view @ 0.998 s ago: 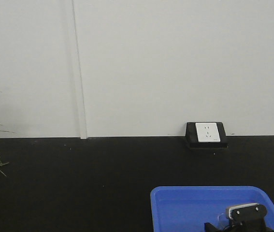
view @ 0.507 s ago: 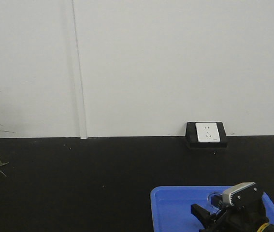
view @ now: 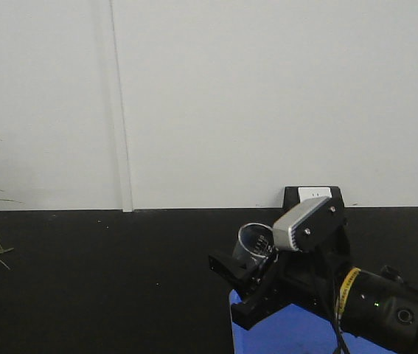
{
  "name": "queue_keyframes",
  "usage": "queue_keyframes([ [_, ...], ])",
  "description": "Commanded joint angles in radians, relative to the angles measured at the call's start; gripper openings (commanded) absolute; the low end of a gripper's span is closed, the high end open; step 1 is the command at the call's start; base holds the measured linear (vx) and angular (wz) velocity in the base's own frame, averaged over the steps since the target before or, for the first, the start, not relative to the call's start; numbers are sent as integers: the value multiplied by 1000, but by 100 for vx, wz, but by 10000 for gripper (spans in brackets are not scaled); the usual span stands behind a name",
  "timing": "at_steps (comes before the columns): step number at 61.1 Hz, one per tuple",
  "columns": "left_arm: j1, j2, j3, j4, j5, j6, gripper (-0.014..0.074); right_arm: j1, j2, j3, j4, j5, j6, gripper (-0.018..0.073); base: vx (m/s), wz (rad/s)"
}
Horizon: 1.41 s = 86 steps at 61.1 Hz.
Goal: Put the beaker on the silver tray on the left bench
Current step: 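Close the right gripper on the beaker and lift it, then hold the beaker in the right gripper while the base turns to the other bench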
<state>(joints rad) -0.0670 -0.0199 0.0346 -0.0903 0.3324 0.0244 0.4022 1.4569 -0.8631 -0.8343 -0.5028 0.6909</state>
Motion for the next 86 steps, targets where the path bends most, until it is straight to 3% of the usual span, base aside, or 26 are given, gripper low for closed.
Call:
queue_keyframes([
  [1,2,-6,18,-5,-83,0,1,39,-40,-59,21,56,9,-14,0,0],
  [86,2,-6,18,-5,-83,0,1,45,-44,-54,25,74,10,-14,-3,-2],
])
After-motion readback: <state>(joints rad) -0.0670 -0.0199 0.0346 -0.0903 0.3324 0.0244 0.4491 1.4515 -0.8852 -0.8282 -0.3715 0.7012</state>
